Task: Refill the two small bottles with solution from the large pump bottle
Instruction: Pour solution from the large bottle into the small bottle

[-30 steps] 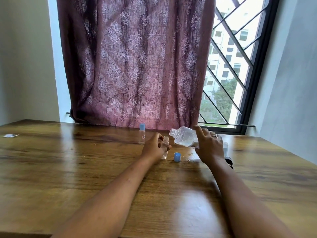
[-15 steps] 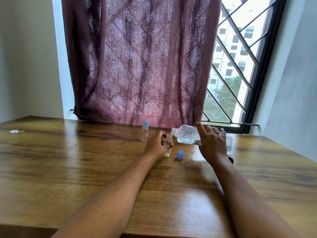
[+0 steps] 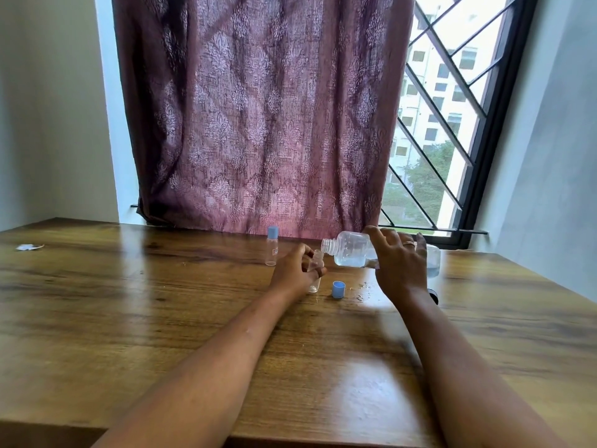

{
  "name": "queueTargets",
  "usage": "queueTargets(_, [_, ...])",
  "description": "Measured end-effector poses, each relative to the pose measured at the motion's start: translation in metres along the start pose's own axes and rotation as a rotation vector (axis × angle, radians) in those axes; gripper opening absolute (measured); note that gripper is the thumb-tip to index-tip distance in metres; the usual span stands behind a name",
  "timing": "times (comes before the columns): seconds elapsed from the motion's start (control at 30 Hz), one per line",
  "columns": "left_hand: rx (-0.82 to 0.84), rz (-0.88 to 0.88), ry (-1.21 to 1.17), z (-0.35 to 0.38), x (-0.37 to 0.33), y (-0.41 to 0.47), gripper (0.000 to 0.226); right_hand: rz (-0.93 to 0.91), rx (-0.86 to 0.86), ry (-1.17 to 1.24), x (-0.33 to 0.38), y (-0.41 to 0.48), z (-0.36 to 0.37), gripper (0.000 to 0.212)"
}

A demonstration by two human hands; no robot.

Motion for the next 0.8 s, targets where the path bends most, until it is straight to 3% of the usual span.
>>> queueTargets(0.8, [0.008,-0.005,-0.019,0.0005,0.0025,0.0009,0.033,-0.001,-0.028,-0.034,-0.0001,0.0022,-0.0051,0.07])
Point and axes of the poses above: each hand's wrist, its own y-axis towards the middle knuckle, its own z-axis out of the palm, x = y × z, the point moved 9 cm from there along y, towards the middle knuckle, and after that the axes turned 7 degrees about -z, right-handed, at the moved point
